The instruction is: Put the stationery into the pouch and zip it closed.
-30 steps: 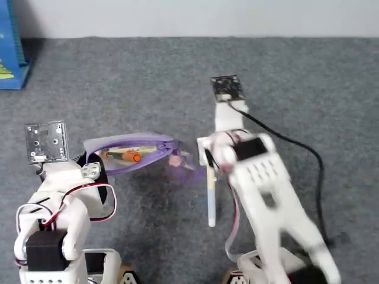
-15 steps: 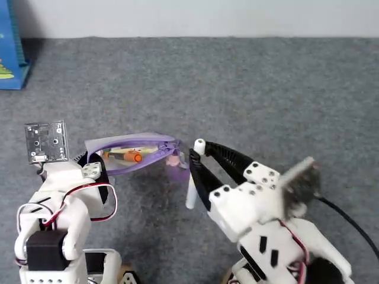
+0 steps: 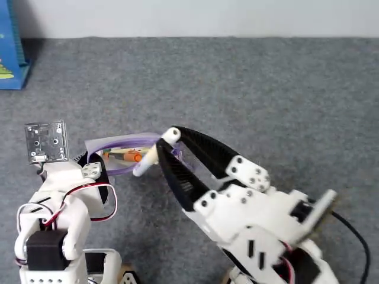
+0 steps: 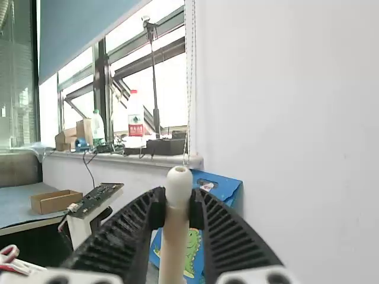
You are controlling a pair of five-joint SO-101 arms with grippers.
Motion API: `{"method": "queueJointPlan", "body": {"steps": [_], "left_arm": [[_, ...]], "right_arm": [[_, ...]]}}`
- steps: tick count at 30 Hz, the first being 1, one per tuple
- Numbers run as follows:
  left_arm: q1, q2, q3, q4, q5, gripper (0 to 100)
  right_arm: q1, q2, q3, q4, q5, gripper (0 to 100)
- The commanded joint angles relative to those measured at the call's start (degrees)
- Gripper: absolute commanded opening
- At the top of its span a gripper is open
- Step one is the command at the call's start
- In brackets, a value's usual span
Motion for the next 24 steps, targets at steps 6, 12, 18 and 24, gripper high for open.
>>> {"method": "queueJointPlan", "body": {"steps": [6,12,18,24], "left_arm": [[0.44,-1.05,-1.36,-2.2,0.44,1],[0.35,-1.05,-1.36,-2.2,0.35,1],[0.26,-1.05,-1.36,-2.2,0.35,1],[0.18,-1.05,-1.27,-2.11,0.35,1]], "right_arm": [[-0.31,6.81,10.37,-19.56,0.62,0.8],[-0.66,12.62,16.35,-26.59,3.25,0.8],[-1.71,13.14,16.7,-14.55,4.22,12.5],[-1.54,5.93,8.97,1.01,3.78,22.5]]}}
